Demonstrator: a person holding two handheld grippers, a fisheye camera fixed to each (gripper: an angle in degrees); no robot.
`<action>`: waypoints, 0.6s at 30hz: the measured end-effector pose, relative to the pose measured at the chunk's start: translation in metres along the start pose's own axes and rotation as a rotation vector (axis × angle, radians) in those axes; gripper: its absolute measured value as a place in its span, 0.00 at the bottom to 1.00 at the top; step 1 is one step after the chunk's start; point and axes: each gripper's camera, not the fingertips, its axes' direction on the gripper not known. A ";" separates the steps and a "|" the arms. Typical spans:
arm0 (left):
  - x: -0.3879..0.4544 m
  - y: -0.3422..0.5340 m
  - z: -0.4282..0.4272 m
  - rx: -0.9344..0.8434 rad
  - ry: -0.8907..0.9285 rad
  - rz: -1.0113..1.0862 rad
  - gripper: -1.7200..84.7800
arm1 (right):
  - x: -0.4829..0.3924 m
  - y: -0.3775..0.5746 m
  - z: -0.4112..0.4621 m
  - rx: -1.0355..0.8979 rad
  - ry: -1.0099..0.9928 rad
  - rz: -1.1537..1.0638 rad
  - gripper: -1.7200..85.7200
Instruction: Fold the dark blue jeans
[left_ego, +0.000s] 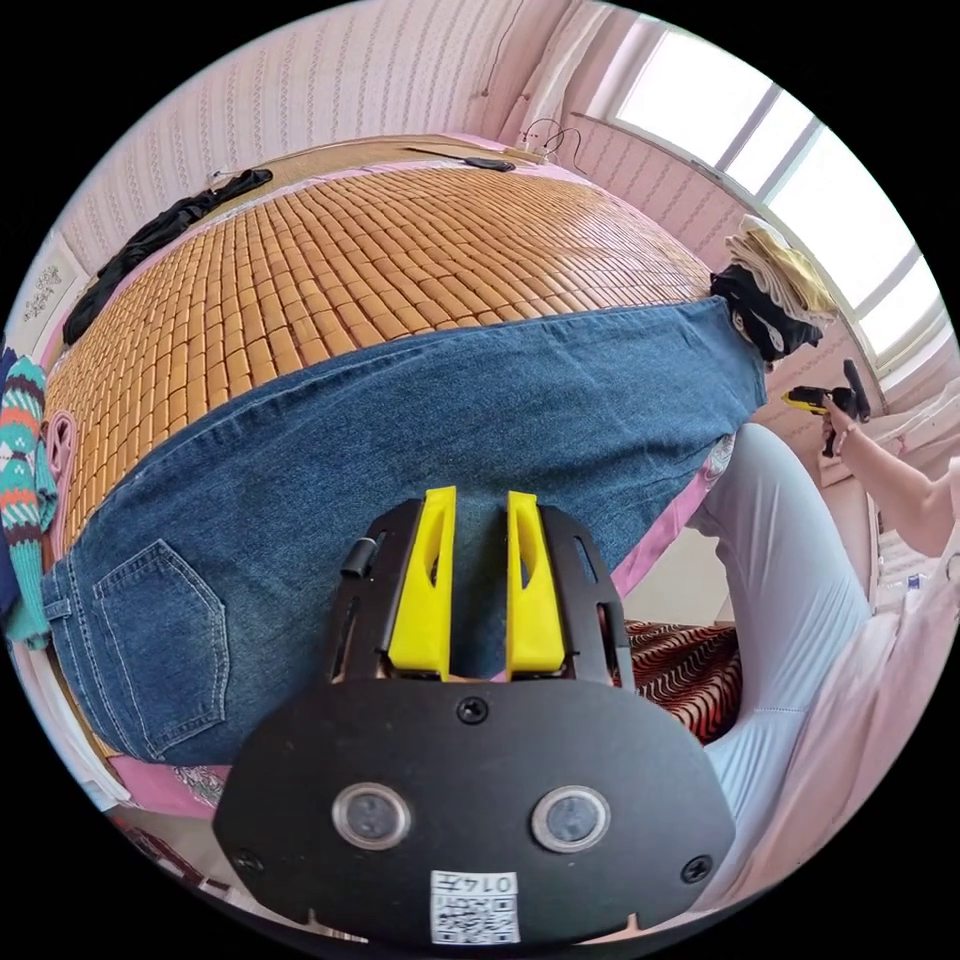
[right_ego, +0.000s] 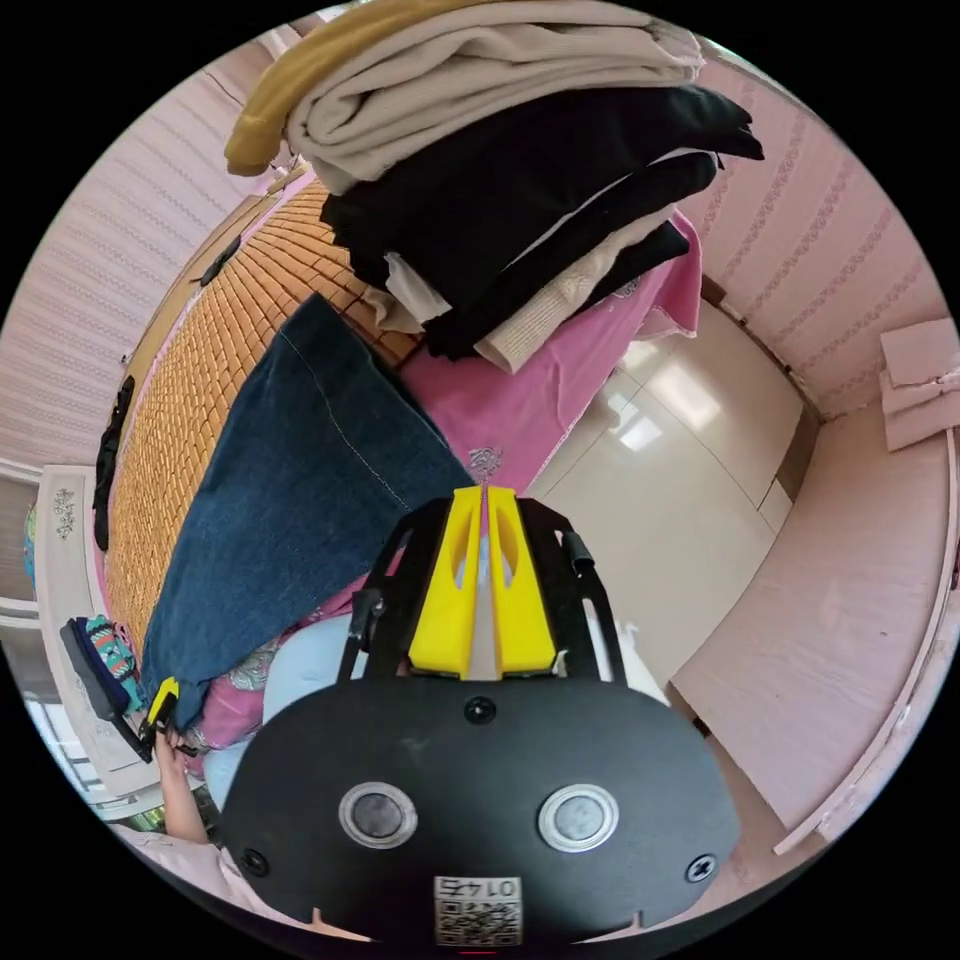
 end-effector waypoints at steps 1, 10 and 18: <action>-0.003 -0.001 -0.007 0.035 -0.008 -0.004 0.12 | -0.017 0.004 -0.002 0.038 0.025 -0.057 0.02; -0.031 -0.043 -0.004 0.009 -0.304 0.179 0.14 | -0.336 0.083 0.047 0.072 -0.227 -1.164 0.07; -0.037 -0.060 0.070 -0.190 -0.294 0.373 0.11 | -0.487 0.176 0.177 -0.165 -0.081 -1.582 0.08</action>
